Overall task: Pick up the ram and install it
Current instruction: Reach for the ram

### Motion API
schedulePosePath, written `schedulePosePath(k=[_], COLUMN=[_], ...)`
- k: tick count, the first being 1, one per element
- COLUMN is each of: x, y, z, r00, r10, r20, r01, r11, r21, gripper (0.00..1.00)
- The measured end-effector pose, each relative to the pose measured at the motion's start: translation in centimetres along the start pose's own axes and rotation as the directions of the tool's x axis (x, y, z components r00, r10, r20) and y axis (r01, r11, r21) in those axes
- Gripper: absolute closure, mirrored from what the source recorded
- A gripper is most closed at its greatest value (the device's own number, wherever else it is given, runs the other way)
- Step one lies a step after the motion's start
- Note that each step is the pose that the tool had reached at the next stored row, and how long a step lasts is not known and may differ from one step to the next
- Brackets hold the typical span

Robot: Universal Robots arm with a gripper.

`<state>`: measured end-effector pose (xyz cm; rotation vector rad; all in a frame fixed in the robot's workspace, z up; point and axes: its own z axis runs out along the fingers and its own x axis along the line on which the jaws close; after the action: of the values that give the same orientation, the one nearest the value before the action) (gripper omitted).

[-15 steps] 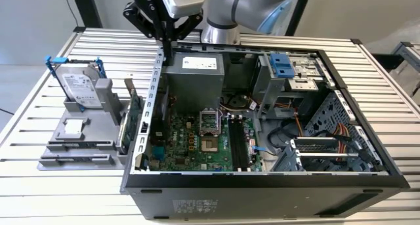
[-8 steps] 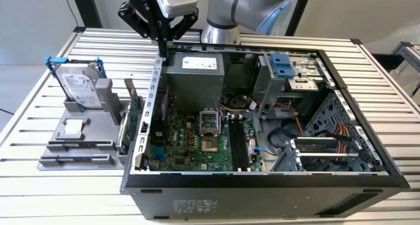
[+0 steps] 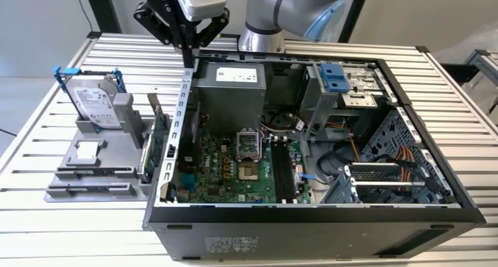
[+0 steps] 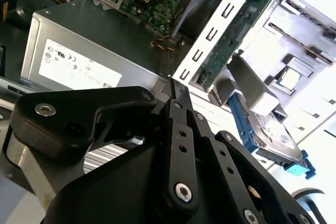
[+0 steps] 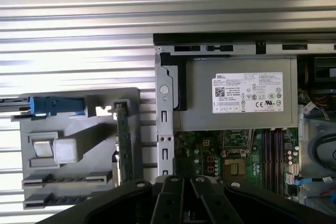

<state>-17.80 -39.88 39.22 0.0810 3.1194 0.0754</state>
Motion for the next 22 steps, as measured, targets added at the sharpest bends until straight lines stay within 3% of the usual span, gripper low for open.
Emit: schedulePosePath(k=[22], x=[3.43], y=[-0.18], z=[-0.04], r00=[1.0000], r10=[-0.006], r20=[-0.0002], r01=[0.006], r11=[1.0000], r21=[-0.0002], gripper=[1.00])
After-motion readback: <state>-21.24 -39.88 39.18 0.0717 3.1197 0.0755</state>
